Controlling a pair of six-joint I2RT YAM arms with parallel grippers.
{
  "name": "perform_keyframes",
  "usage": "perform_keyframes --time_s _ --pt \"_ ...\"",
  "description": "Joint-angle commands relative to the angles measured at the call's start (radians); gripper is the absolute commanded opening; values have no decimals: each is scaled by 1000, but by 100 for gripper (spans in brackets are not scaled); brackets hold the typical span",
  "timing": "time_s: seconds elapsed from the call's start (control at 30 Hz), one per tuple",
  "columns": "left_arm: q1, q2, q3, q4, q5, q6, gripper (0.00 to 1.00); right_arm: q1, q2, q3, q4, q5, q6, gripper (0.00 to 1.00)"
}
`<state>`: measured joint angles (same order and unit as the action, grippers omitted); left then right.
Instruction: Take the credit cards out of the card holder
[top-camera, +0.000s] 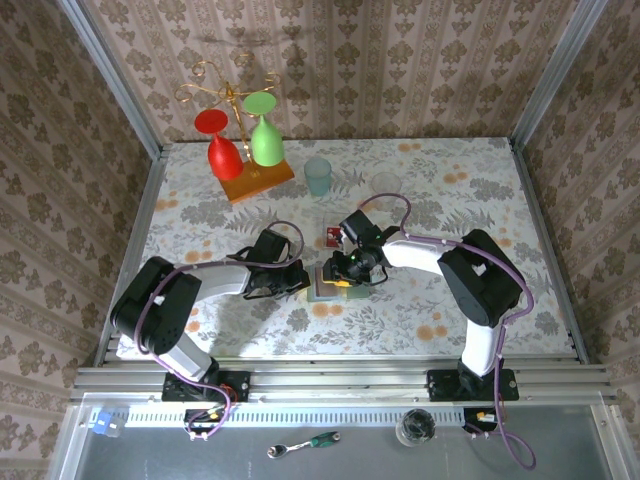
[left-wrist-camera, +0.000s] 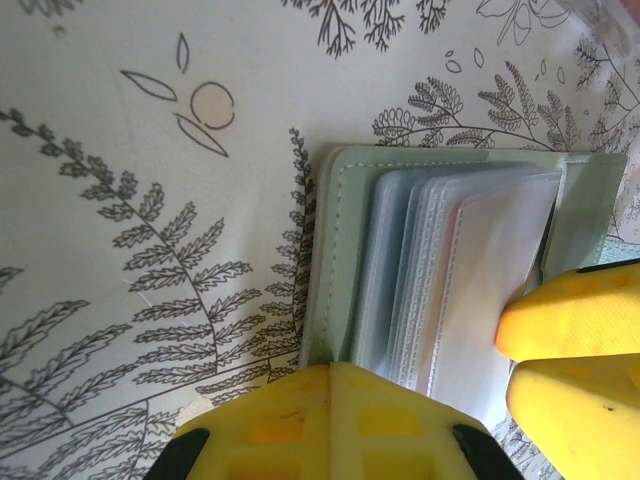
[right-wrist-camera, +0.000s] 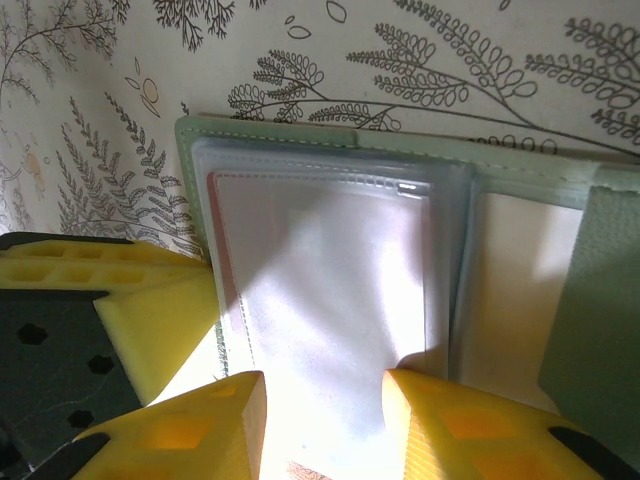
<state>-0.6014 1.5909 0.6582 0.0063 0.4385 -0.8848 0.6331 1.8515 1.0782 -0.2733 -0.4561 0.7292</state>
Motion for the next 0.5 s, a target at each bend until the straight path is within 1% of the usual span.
perform_keyframes --time_s 0.0,0.47 --pt "-1 32 16 -51 -14 26 0 -4 -24 -2 -60 54 -17 39" --pt "9 -3 63 -102 -21 45 0 -29 -41 -42 -5 34 6 37"
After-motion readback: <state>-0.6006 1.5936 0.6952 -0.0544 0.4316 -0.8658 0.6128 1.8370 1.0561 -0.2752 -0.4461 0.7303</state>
